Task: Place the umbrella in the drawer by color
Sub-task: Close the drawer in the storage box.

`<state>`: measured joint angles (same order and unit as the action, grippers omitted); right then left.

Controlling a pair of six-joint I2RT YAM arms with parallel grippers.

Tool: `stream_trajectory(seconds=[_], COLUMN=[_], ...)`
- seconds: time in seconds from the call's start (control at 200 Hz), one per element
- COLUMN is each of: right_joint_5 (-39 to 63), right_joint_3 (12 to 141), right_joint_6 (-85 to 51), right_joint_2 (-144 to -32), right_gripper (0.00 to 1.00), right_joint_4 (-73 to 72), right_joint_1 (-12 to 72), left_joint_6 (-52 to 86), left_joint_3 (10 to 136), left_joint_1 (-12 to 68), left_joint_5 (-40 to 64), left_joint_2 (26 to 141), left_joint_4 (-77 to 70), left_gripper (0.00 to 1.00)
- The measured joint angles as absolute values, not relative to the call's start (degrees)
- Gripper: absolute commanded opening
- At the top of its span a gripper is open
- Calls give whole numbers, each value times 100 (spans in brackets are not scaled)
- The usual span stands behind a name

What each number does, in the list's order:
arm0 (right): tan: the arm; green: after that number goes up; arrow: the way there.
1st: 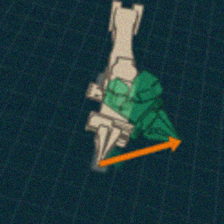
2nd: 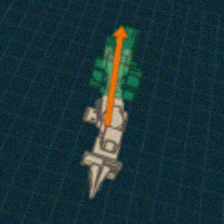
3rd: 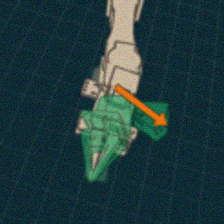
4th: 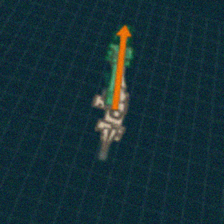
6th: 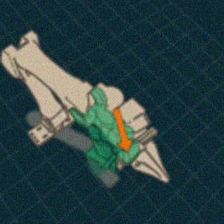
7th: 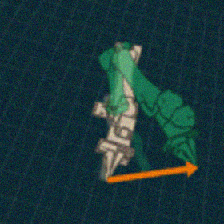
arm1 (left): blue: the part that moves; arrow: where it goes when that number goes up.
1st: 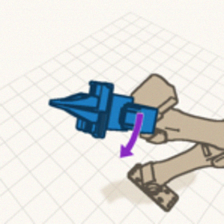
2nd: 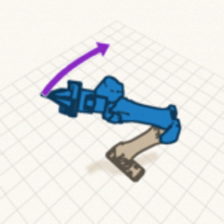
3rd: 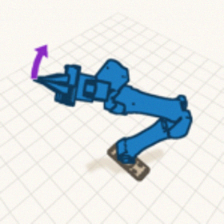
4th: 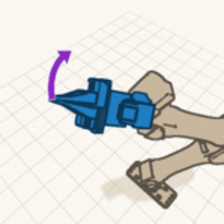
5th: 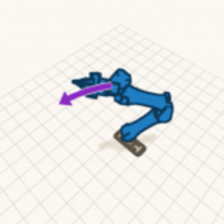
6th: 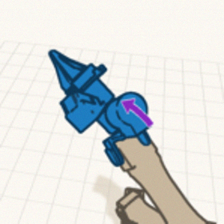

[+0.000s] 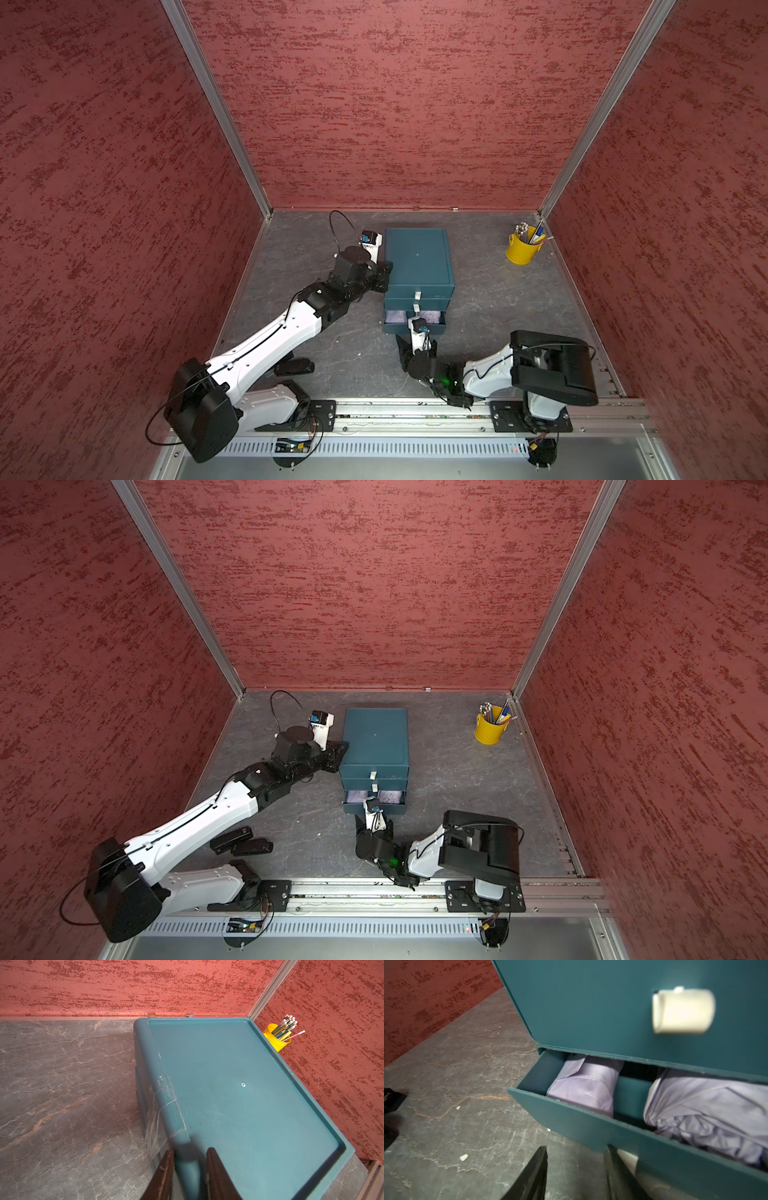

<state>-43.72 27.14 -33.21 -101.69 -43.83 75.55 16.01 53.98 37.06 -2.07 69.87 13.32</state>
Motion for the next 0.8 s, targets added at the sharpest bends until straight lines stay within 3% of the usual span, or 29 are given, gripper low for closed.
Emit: stream_trajectory(seconds=[0.316,0.797], right_joint_5=[-4803,-4062], right_joint_3=[2740,3133], right_joint_6=[-2403,-2749], right_joint_2=[-10757,-10479], right_gripper=[51,55], right_joint_4=[-5776,-4731], right_joint_1=[7367,6849], left_joint_6=[1575,1568], left_joint_3=[5376,5325], left_joint_1=[3708,3719], left_joint_5=[-231,-250], left_joint_2=[6993,6930], left_joint_4=[1249,1197], left_gripper=[0,0])
